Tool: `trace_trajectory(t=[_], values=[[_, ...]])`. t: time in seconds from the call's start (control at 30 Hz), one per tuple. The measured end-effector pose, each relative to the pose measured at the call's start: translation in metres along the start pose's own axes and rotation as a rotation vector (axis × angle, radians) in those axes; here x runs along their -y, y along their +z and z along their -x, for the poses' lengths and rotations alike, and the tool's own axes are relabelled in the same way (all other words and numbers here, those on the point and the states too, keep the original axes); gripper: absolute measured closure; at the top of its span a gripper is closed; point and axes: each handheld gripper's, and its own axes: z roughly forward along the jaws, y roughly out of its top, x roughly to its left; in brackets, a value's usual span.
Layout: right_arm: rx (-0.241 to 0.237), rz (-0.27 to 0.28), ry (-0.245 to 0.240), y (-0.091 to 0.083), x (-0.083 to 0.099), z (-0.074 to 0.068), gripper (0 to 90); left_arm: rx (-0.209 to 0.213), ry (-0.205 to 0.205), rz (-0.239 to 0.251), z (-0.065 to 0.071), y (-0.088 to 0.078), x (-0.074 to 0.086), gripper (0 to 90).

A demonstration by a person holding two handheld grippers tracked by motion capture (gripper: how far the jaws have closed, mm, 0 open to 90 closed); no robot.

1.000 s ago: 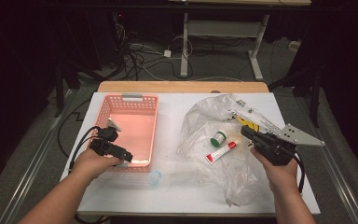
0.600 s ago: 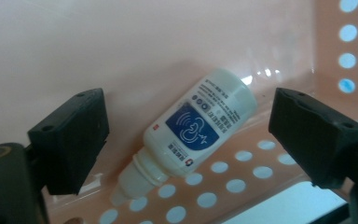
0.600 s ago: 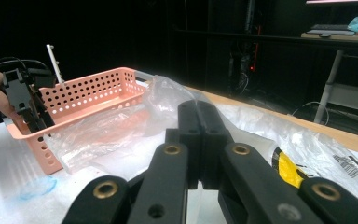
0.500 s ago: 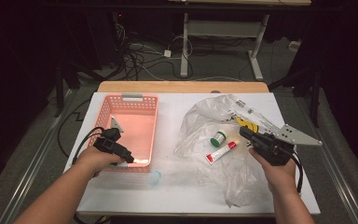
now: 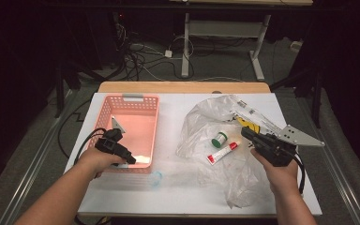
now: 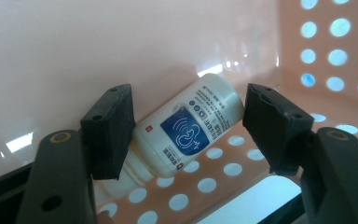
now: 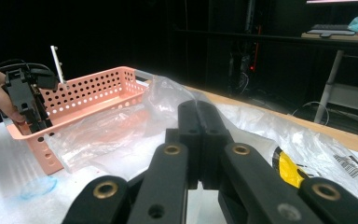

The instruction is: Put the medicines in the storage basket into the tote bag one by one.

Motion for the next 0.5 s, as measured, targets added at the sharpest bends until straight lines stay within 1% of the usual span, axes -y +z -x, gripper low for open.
trace_trajectory(t=[0.03, 0.17, 0.2, 0.23, 0.27, 0.3, 0.37, 0.4, 0.43, 0.5], values=[[0.000, -0.001, -0.002, 0.000, 0.000, 0.000, 90.0, 0.000, 0.014, 0.022, 0.001, -0.001, 0.001, 37.4], [0.000, -0.002, -0.001, 0.000, 0.000, 0.000, 90.0, -0.013, 0.049, 0.068, 0.007, -0.003, 0.003, 47.7], [0.000, -0.003, -0.001, 0.000, 0.000, 0.000, 90.0, -0.003, 0.054, 0.069, 0.009, -0.004, 0.003, 50.7], [-0.001, -0.006, -0.002, 0.000, 0.000, -0.001, 90.0, -0.018, 0.073, 0.075, 0.012, -0.004, 0.003, 59.7], [-0.001, -0.007, -0.002, 0.000, 0.000, -0.001, 90.0, -0.031, 0.080, 0.073, 0.014, -0.005, 0.004, 60.9], [0.000, -0.006, -0.003, 0.000, 0.000, 0.000, 90.0, -0.036, 0.086, 0.073, 0.014, -0.005, 0.004, 60.2], [0.000, -0.003, -0.001, 0.001, 0.000, 0.000, 90.0, -0.043, 0.100, 0.089, 0.014, -0.008, 0.006, 60.0], [0.000, -0.006, -0.003, 0.001, 0.001, 0.000, 90.0, -0.056, 0.103, 0.103, 0.014, -0.011, 0.008, 61.1], [-0.001, -0.008, 0.001, 0.001, 0.001, 0.000, 90.0, -0.074, 0.117, 0.106, 0.014, -0.014, 0.009, 61.1], [-0.001, -0.009, 0.001, 0.001, 0.001, 0.000, 90.0, -0.104, 0.137, 0.118, 0.013, -0.021, 0.011, 63.9]])
